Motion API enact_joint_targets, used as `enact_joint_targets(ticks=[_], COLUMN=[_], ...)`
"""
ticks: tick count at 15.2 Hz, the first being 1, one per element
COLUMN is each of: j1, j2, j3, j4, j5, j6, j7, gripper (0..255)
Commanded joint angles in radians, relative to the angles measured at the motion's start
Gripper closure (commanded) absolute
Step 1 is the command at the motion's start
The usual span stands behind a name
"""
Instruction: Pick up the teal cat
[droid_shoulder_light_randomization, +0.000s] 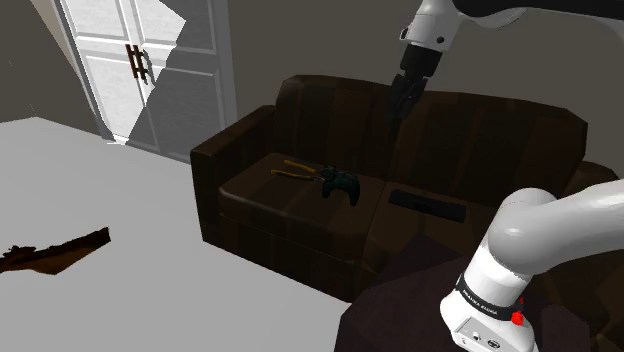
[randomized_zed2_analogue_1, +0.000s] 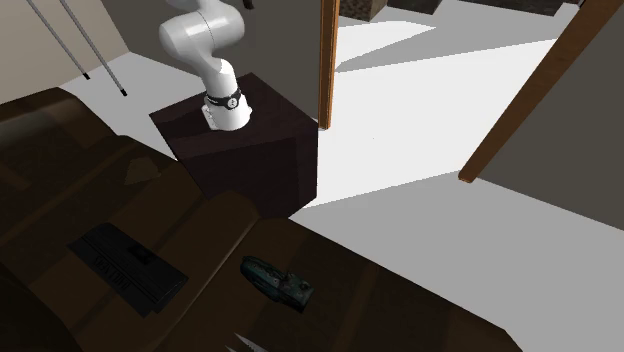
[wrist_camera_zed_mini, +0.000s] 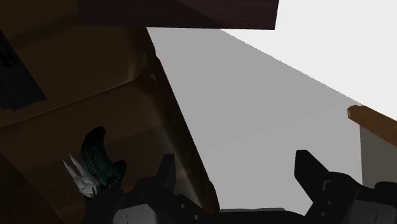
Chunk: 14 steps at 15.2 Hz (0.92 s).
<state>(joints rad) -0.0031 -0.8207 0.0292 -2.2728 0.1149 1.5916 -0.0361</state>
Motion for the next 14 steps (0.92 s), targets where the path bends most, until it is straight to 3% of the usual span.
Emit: enact_joint_targets(ticks=[1,14], j1=[0.000,-0.045], j2=[0.000,0.293], j3=[0.000,-0.089], j4=[0.000,-0.091], j5=[0.000,-0.132], j6=[0.000,0.326], j7=[0.000,-0.184], gripper=[0,0])
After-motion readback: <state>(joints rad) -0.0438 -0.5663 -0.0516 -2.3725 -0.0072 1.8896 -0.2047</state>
